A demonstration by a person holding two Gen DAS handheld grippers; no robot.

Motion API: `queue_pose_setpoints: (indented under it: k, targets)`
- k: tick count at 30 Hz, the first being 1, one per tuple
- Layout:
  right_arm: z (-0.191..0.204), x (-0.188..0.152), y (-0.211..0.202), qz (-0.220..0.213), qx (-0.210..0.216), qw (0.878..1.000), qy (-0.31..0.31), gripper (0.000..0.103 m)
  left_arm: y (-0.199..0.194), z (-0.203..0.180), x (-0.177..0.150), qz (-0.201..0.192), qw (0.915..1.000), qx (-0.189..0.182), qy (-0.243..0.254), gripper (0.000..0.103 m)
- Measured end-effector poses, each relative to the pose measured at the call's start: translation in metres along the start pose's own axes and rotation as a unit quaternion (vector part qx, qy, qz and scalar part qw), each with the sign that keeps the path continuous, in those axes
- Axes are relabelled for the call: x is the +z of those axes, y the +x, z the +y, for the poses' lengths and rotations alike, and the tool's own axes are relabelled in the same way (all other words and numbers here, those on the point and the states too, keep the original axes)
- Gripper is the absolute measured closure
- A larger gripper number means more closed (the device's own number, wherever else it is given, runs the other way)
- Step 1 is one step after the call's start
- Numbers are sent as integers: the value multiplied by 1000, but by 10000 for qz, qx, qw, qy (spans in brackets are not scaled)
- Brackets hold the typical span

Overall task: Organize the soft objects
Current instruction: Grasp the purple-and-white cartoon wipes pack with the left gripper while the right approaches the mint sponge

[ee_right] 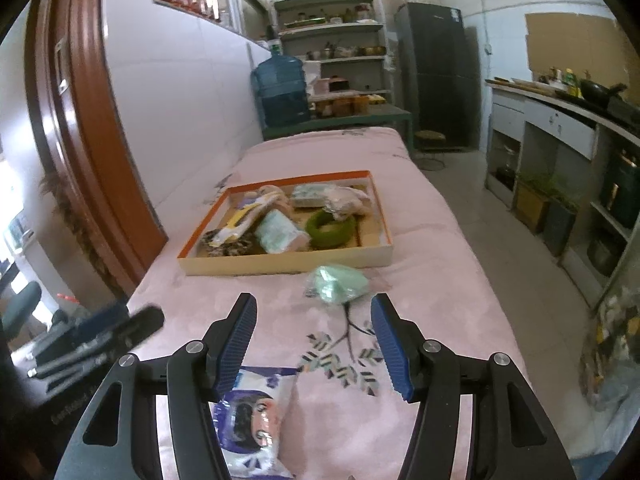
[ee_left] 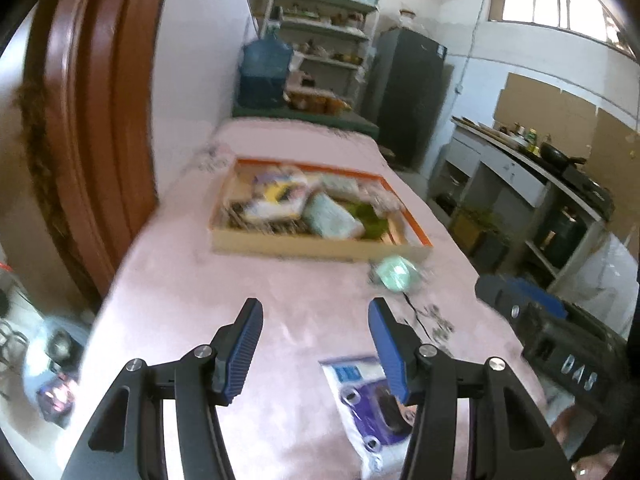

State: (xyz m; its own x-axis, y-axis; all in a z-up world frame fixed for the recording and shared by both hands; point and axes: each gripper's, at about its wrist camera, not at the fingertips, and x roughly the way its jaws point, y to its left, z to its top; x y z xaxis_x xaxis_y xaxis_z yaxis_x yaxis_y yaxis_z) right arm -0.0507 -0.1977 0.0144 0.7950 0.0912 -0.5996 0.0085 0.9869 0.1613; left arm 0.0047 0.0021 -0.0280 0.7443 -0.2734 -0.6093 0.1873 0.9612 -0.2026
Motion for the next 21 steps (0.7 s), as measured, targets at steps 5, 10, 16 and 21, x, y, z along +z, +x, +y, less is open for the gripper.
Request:
queue_pose_setpoints:
  k: [5,10,16,21]
  targets:
    - [-11,-8,0,116,-59,9999,98,42,21,-3,-21,487,9978,-437,-106,48]
    - [-15,-16,1,193,-41,9997,149,42,34,-11,-43,823,9939,-724,-120,48]
    - [-17,-17,-3,139,-26,9998,132,42,40,-18,-53,930,9920,-851,-100,48]
    - [-20,-18,-3,151,-26,9997,177,42,46,-18,-60,1041,9907,-862,-132,48]
